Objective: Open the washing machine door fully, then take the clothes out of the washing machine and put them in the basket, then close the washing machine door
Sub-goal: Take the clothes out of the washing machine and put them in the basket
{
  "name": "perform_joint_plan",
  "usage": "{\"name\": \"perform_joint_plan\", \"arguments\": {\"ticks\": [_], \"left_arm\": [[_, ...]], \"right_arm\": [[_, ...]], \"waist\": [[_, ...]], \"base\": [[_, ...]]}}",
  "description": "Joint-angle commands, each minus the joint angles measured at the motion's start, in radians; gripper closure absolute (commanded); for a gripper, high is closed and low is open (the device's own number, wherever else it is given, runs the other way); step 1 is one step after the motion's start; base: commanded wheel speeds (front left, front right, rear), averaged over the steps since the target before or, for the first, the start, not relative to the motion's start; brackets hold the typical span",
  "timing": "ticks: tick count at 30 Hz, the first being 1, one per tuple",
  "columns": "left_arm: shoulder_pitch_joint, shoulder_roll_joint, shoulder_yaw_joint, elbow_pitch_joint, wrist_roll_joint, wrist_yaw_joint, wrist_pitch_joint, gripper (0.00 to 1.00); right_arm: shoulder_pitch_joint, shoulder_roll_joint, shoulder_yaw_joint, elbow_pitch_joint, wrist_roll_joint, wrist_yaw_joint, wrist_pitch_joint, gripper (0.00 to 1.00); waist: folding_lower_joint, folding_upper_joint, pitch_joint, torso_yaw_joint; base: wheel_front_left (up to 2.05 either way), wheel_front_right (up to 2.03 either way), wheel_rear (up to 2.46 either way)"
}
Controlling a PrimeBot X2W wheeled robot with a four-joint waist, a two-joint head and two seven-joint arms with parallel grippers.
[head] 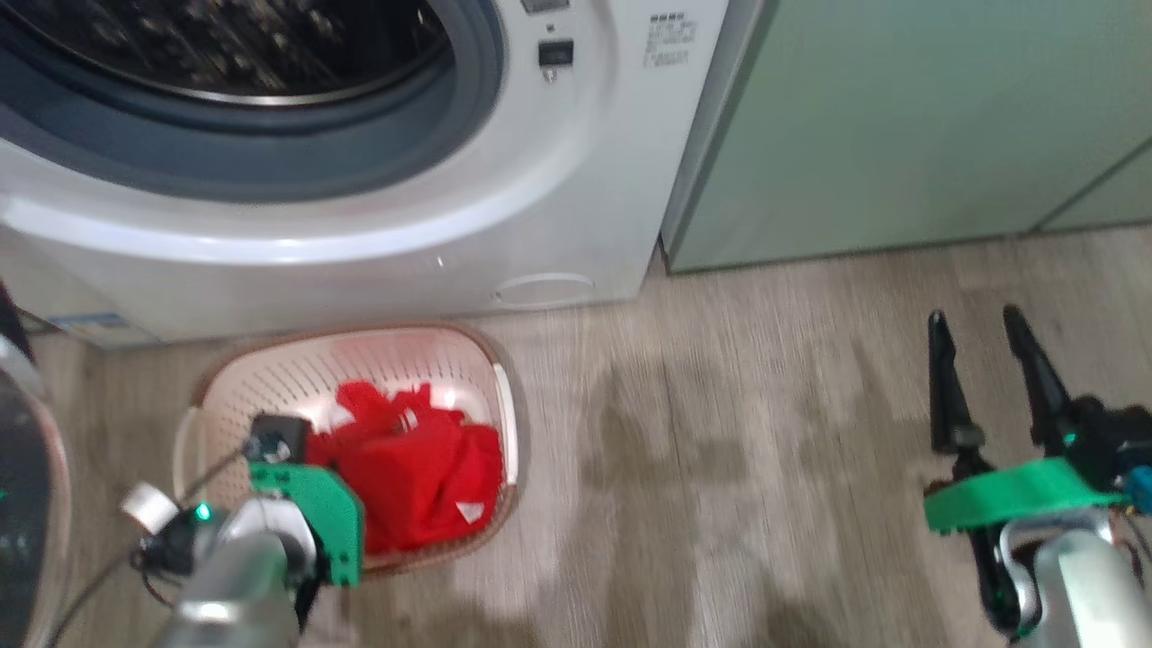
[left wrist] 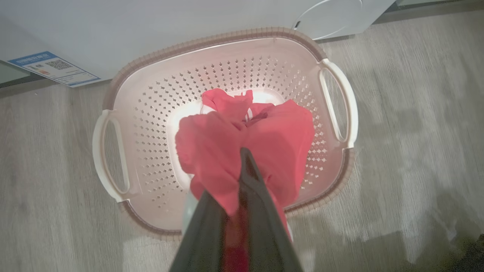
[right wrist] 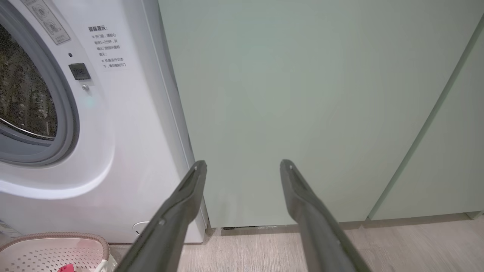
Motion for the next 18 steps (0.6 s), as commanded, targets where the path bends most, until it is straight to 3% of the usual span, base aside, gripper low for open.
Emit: {"name": "perform_joint_plan", "arguments": {"ticks": [1, 9, 18], "left_arm": [[-0.054, 0.043, 0.035, -0.017, -0.015, 0.008, -0.004, 1.00], [-0.155, 0.063, 0.076, -0.016, -0.071, 0.029, 0.010, 1.00], [-0.193, 0.060, 0.080, -0.015, -0.092, 0.052, 0.069, 1.00]], "right_arm": [[-0.038, -0.017, 0.020, -0.039, 0.001, -0.001, -0.006, 0.00], [-0.112, -0.017, 0.004, -0.069, -0.002, -0.001, -0.006, 0.00], [-0.160, -0.014, -0.002, -0.084, -0.007, -0.001, -0.006, 0.00]], "waist": [[0.0000, -0.0001, 0.065, -0.021], [0.0000, -0.0001, 0.239, -0.056], [0.0000, -0.0001, 0.324, -0.062]], "base": [[0.00, 0.00, 0.00], [0.00, 0.00, 0.00], [0.00, 0.00, 0.00]]}}
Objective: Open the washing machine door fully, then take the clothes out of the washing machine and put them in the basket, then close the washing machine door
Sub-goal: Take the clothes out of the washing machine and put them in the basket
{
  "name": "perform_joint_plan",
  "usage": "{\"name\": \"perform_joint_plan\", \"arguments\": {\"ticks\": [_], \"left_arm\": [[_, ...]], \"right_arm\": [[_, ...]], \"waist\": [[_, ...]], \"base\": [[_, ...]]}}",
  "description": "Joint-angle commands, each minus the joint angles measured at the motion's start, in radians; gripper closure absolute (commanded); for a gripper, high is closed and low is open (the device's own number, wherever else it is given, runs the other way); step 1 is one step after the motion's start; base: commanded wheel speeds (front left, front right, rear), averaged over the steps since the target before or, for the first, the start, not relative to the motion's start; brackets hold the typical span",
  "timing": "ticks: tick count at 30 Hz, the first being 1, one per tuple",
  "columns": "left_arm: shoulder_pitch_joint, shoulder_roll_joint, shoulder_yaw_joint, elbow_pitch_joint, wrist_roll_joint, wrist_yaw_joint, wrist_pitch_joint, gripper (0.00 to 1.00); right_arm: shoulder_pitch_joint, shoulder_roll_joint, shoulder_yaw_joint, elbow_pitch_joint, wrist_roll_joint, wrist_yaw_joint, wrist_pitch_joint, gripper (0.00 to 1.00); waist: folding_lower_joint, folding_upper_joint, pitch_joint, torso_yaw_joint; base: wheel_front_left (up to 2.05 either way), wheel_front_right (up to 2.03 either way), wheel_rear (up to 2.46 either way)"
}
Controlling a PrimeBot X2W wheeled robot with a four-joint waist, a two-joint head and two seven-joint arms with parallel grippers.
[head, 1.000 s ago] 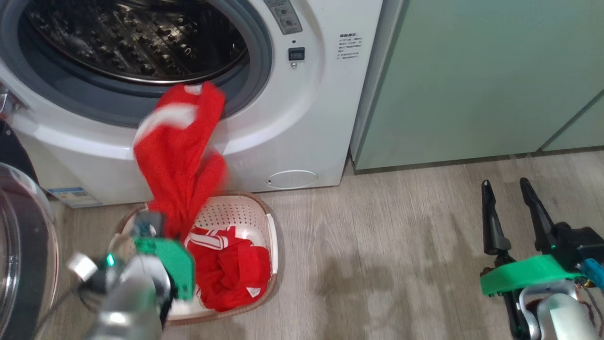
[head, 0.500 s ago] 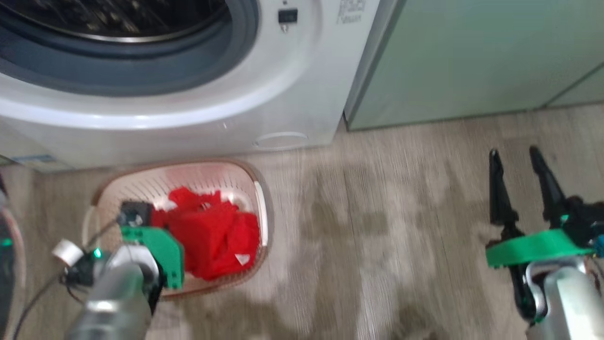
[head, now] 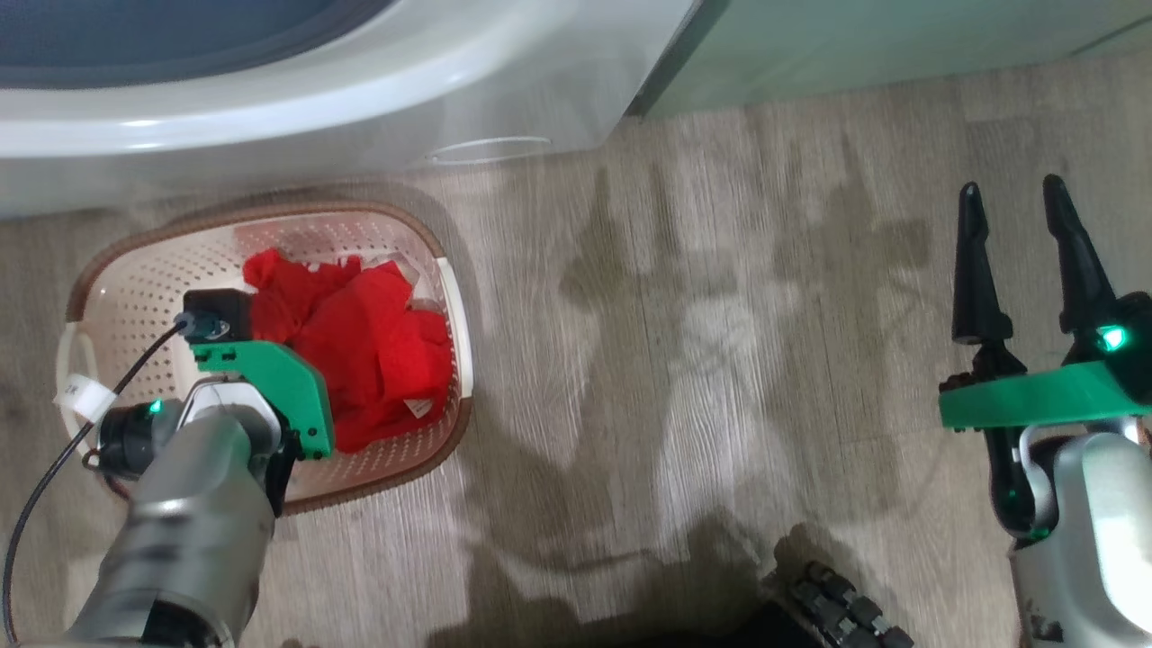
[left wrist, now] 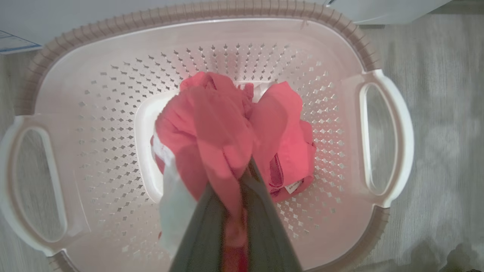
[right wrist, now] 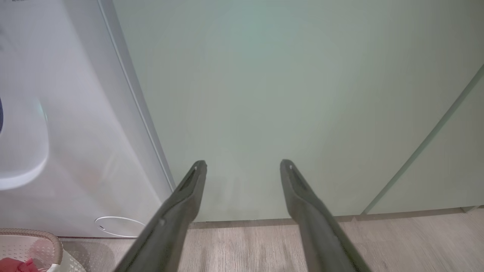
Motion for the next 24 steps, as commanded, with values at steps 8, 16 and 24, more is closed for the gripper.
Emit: {"name": "perform_joint_plan", "arguments": {"ticks": [8, 16, 24], "left_arm": [[0.019, 0.021, 0.009, -0.012, -0.010, 0.019, -0.071, 0.00], [0.064, 0.022, 0.017, -0.012, -0.033, -0.005, -0.184, 0.00], [0.141, 0.053, 0.074, -0.171, -0.074, -0.050, -0.214, 0.00]], "right_arm": [[0.007, -0.013, 0.013, -0.029, -0.015, -0.001, -0.006, 0.00], [0.043, -0.006, 0.031, -0.006, -0.010, -0.001, -0.006, 0.00], [0.114, 0.000, 0.037, 0.015, -0.002, -0.001, -0.006, 0.00]], "waist": [[-0.0001, 0.0000, -0.036, 0.018], [-0.0001, 0.0000, -0.187, 0.043], [-0.0001, 0.0000, -0.347, 0.066]], "base": [[0.00, 0.00, 0.00], [0.00, 0.00, 0.00], [0.00, 0.00, 0.00]]}}
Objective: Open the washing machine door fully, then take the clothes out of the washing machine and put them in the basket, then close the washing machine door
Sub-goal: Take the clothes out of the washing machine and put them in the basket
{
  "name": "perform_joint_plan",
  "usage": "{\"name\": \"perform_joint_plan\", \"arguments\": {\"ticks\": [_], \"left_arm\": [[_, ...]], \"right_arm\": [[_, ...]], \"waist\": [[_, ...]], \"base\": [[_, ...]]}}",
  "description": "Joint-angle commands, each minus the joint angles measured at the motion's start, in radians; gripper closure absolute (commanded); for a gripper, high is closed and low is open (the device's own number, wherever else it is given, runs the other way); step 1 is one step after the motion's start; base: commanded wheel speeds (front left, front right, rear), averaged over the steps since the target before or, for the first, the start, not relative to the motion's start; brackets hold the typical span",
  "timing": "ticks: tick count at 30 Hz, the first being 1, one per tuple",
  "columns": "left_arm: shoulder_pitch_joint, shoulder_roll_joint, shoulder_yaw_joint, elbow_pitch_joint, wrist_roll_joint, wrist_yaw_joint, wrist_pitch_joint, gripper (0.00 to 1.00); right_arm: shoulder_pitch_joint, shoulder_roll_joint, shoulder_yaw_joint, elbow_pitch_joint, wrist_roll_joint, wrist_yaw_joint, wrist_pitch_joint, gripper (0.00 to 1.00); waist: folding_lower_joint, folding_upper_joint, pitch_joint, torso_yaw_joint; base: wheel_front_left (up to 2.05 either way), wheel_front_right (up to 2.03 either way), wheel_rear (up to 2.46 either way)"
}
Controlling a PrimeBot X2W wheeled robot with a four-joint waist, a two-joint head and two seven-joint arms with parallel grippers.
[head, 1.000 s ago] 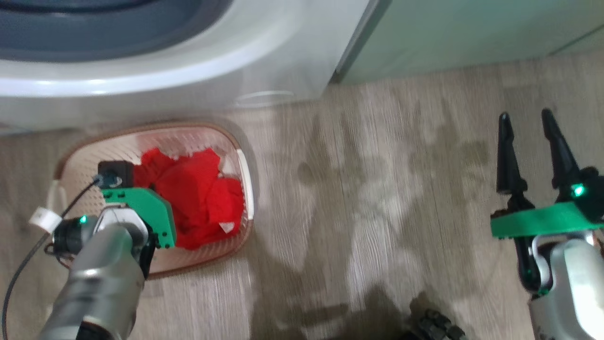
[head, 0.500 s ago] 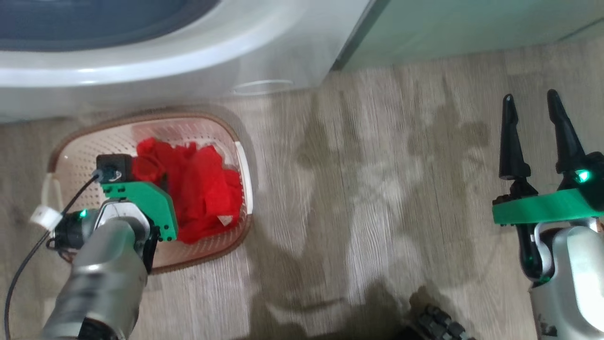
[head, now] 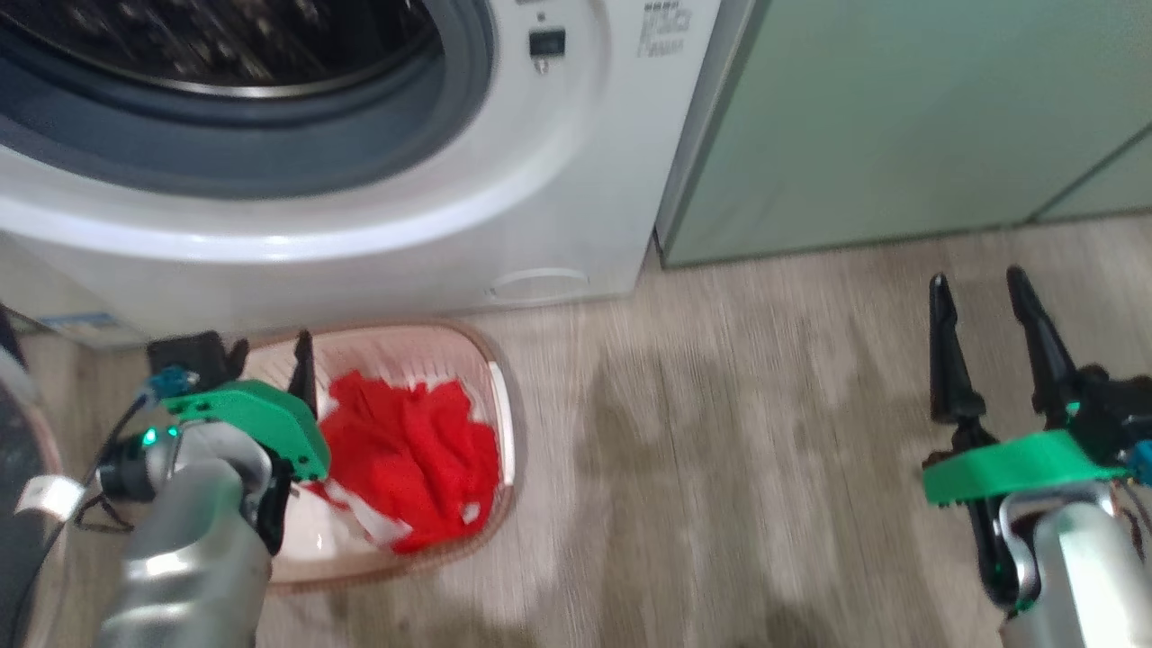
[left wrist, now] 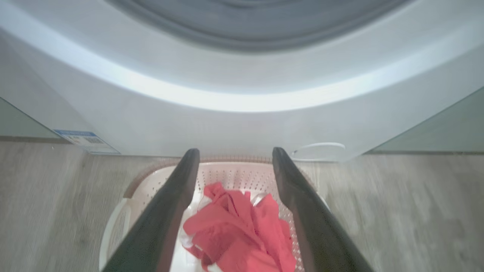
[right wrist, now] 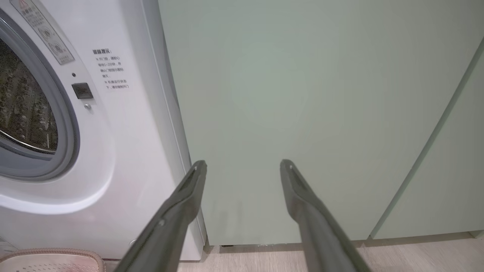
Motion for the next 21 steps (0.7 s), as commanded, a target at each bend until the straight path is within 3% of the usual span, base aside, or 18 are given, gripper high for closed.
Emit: {"name": "perform_joint_plan", "arguments": {"ticks": [1, 11, 21], "left_arm": [[0.029, 0.048, 0.046, -0.087, -0.005, -0.007, -0.014, 0.00], [0.240, 0.059, 0.192, -0.443, 0.036, -0.014, -0.015, 0.00], [0.443, 0.025, 0.251, -0.664, 0.103, -0.019, -0.015, 0.00]], "right_arm": [[0.022, 0.000, 0.019, -0.024, 0.009, -0.001, -0.006, 0.00], [0.092, 0.012, 0.029, -0.008, 0.015, -0.001, -0.006, 0.00], [0.142, 0.024, 0.022, -0.005, 0.020, -0.001, -0.006, 0.00]], "waist": [[0.0000, 0.0000, -0.085, 0.019], [0.0000, 0.0000, -0.229, 0.024], [0.0000, 0.0000, -0.309, 0.015]], "base": [[0.00, 0.00, 0.00], [0.00, 0.00, 0.00], [0.00, 0.00, 0.00]]}}
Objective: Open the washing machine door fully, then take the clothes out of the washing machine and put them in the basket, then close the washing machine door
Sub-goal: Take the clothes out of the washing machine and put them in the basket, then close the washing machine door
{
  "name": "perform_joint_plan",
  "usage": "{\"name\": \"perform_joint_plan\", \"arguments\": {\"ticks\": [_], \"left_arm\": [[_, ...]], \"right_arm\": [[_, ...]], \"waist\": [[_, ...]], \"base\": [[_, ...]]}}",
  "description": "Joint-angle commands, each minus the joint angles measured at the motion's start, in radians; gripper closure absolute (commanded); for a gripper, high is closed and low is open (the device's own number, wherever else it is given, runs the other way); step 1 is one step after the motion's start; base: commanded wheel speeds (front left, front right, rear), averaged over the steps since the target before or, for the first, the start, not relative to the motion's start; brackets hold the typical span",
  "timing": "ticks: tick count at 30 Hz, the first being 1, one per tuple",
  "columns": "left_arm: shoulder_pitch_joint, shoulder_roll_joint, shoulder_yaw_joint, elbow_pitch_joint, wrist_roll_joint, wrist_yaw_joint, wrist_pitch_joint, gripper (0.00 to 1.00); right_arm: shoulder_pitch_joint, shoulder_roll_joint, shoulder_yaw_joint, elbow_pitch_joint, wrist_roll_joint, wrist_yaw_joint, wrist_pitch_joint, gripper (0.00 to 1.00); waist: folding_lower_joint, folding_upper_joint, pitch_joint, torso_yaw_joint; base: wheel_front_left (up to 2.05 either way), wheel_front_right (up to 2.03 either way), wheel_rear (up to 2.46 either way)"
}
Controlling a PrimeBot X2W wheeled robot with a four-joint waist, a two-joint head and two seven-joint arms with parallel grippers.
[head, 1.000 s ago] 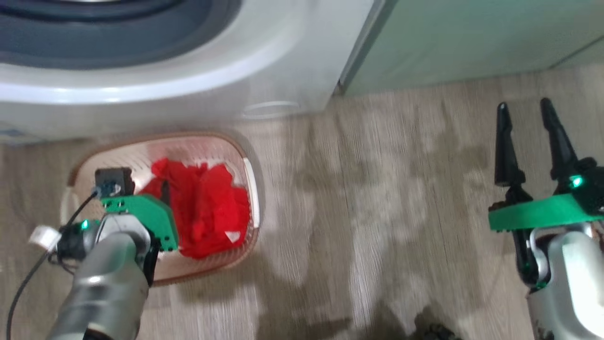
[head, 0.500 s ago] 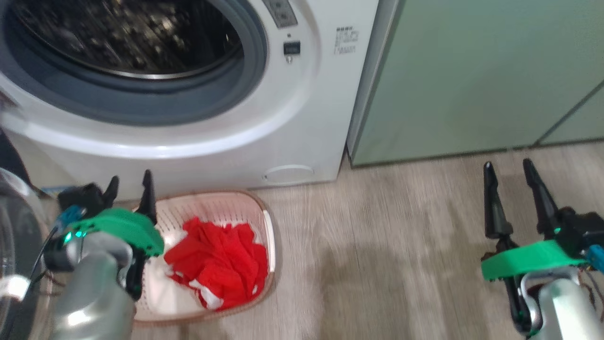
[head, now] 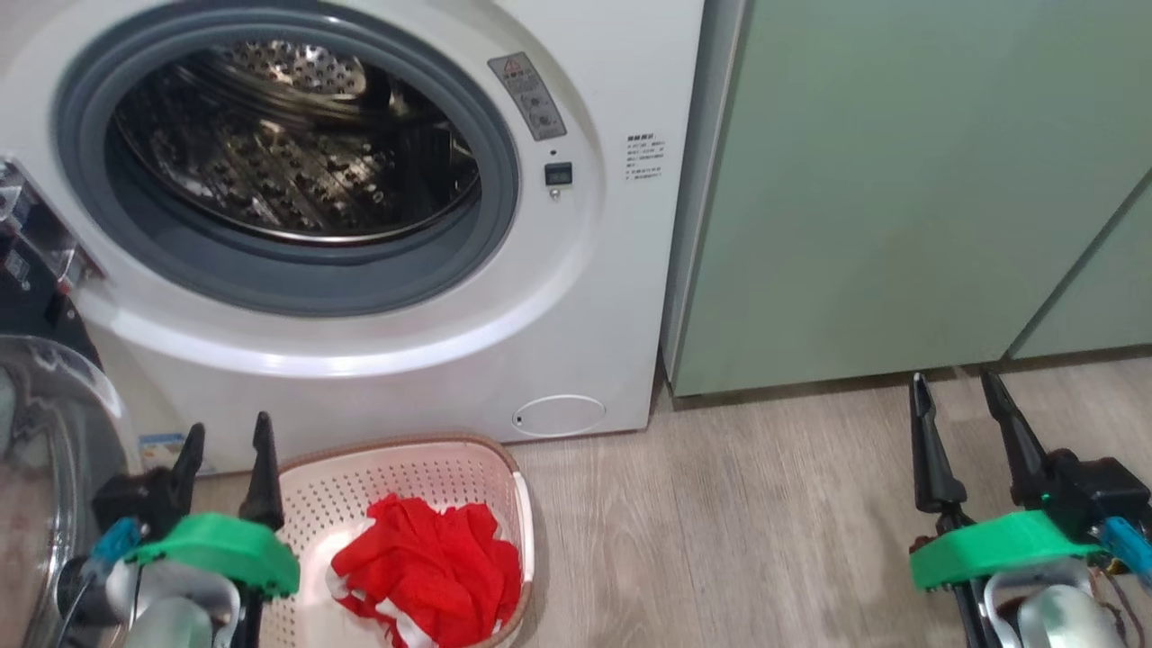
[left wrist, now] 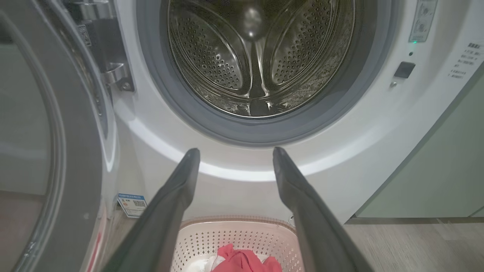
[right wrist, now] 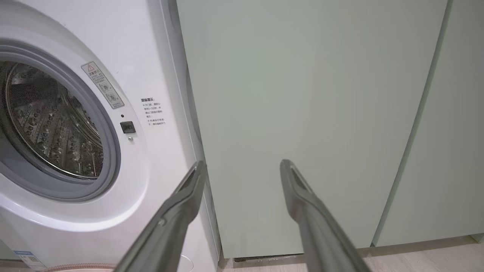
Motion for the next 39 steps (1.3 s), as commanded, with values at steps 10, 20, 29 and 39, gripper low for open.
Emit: {"name": "perform_joint_plan", "arguments": {"ticks": [10, 20, 29, 39], "left_arm": [[0.055, -0.011, 0.060, -0.159, 0.017, -0.015, -0.009, 0.00], [0.071, -0.020, 0.057, -0.179, 0.037, -0.019, -0.009, 0.00], [0.065, -0.025, 0.051, -0.172, 0.047, -0.020, -0.009, 0.00], [0.060, -0.024, 0.049, -0.163, 0.048, -0.022, -0.009, 0.00]], "right_arm": [[0.020, -0.001, -0.010, -0.026, 0.009, -0.001, -0.006, 0.00], [0.020, 0.007, -0.019, -0.027, 0.006, -0.001, -0.006, 0.00], [0.020, 0.007, -0.020, -0.026, 0.006, -0.001, -0.006, 0.00], [0.022, 0.009, -0.020, -0.027, 0.006, -0.001, -0.006, 0.00]], "waist": [[0.0000, -0.0001, -0.027, 0.006], [0.0000, -0.0001, -0.032, 0.014], [0.0000, -0.0001, -0.032, 0.013], [0.0000, -0.0001, -0.029, 0.014]], "base": [[0.00, 0.00, 0.00], [0.00, 0.00, 0.00], [0.00, 0.00, 0.00], [-0.05, 0.05, 0.00]]}}
